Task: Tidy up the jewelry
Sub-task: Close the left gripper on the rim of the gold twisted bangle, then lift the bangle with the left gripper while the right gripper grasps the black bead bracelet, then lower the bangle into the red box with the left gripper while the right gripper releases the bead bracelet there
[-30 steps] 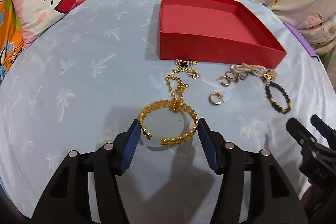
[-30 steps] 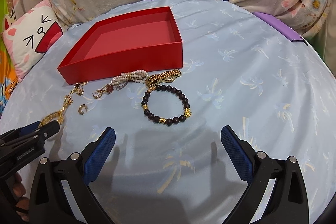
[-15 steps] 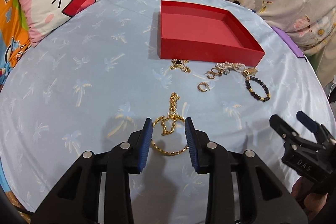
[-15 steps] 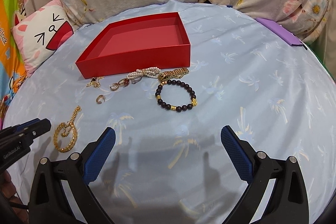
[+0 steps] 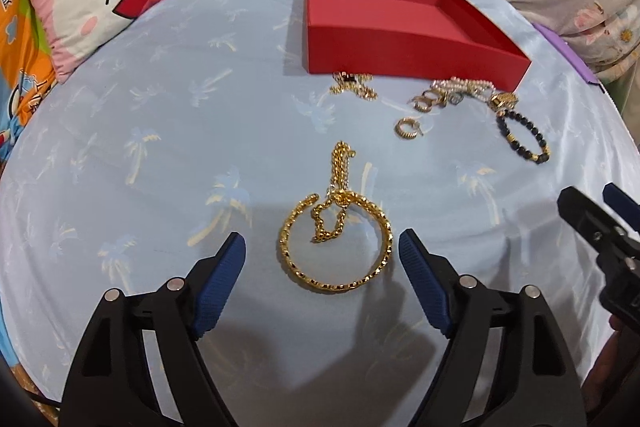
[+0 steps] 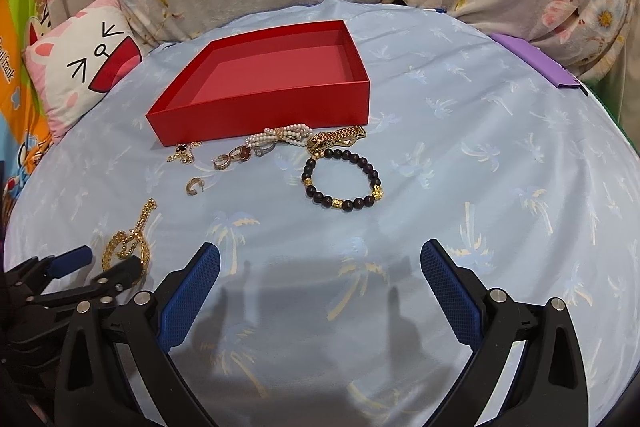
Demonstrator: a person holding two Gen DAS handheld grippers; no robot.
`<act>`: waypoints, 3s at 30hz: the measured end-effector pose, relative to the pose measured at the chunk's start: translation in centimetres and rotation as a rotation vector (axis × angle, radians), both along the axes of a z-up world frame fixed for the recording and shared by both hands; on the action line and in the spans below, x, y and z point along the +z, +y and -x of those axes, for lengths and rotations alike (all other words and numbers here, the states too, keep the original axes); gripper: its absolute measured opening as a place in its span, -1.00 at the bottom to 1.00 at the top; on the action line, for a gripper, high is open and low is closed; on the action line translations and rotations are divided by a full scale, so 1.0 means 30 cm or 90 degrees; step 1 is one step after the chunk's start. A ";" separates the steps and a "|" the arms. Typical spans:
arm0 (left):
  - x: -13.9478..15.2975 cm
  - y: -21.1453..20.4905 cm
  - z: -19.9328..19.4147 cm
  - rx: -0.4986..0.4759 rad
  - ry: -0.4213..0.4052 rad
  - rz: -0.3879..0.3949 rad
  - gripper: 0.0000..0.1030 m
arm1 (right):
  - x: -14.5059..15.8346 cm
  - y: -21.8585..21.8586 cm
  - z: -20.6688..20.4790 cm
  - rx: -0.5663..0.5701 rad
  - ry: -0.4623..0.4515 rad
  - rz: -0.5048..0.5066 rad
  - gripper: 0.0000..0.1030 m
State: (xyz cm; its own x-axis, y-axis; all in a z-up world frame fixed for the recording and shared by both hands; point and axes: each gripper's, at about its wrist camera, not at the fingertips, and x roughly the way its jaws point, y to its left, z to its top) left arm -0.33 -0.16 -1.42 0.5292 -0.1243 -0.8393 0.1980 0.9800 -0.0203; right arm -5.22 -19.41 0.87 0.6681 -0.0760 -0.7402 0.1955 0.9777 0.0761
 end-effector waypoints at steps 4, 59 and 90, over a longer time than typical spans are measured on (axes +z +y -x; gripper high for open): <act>-0.018 -0.024 0.004 -0.008 -0.014 -0.023 0.30 | -0.008 0.003 -0.012 0.000 0.004 0.000 0.90; 0.146 0.012 -0.082 -0.005 -0.043 0.068 0.10 | -0.010 -0.166 -0.173 0.007 -0.003 -0.045 -0.86; 0.277 -0.256 -0.772 -0.054 -0.087 0.048 0.10 | 0.214 -0.157 -0.873 0.134 -0.067 -0.099 -0.86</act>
